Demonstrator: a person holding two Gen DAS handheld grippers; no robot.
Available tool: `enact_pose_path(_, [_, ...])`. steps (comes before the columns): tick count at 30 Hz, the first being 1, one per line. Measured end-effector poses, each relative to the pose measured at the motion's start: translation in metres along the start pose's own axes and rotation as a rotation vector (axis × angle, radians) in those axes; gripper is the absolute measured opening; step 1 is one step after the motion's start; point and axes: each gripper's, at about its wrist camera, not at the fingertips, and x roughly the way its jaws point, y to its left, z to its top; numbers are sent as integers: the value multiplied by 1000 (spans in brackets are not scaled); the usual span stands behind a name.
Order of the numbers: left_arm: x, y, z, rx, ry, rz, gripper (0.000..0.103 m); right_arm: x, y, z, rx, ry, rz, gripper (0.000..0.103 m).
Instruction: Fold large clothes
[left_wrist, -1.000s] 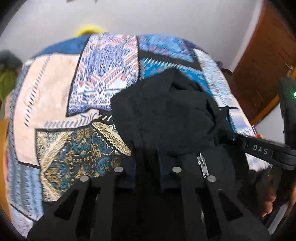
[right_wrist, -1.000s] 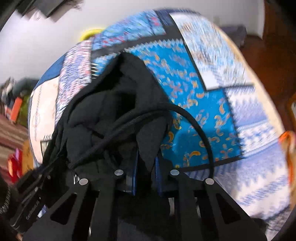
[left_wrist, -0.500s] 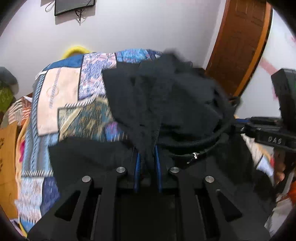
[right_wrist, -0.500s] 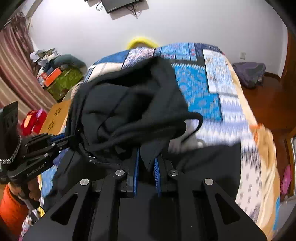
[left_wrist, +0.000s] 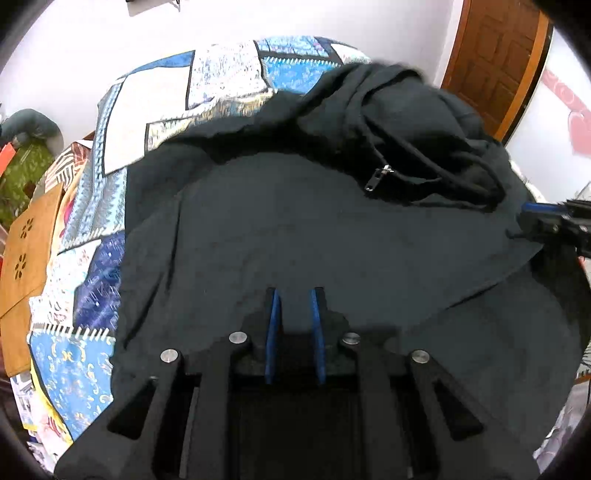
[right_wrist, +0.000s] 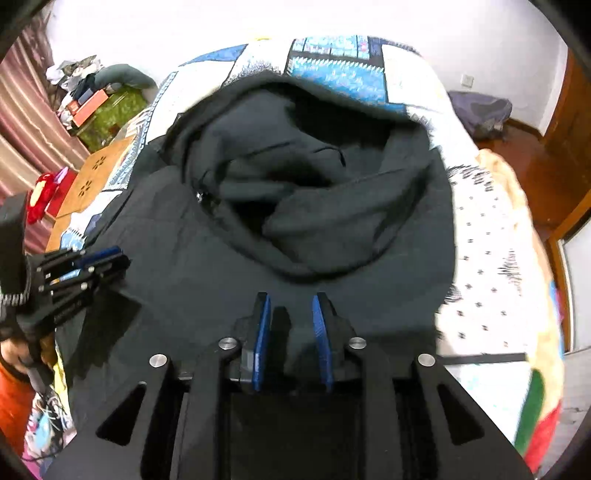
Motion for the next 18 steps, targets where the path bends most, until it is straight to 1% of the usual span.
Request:
enact_pose_path(1, [-3, -2, 5, 4, -11, 1, 24, -5, -3, 2, -1, -13, -9, 28])
enact_pose_path(2, [-6, -4, 10, 9, -25, 3, 27, -12, -6, 3, 4, -26, -14, 37])
enact_pose_path(3, [-12, -8, 17, 18, -53, 11, 36, -18, -9, 5, 17, -40, -13, 43])
enact_pose_path(4, [-18, -11, 24, 27, -77, 19, 42, -26, -12, 3, 31, -61, -11, 51])
enact_pose_path(6, [-28, -17, 42, 48, -129, 28, 43, -36, -22, 9, 61, -114, -13, 53])
enact_pose_path(8, [-34, -22, 63, 66, -156, 21, 43, -41, -32, 19, 91, -141, -9, 53])
enact_pose_path(9, [-38, -29, 75, 78, -175, 14, 45, -42, -38, 24, 117, -151, -3, 53])
enact_pose_path(12, [-41, -44, 104, 116, -215, 7, 58, -35, -59, 34, 194, -160, 12, 53])
enact_pose_path(13, [-40, -52, 115, 135, -230, 4, 64, -34, -63, 34, 213, -159, 15, 53])
enact_pose_path(14, [-37, -60, 124, 159, -240, 7, 67, -28, -71, 37, 244, -157, 23, 53])
enact_pose_path(16, [-27, -72, 139, 199, -255, 34, 83, -21, -83, 38, 291, -150, 39, 53])
enact_pose_path(18, [-14, -85, 150, 233, -267, 69, 84, -11, -95, 41, 340, -139, 64, 53])
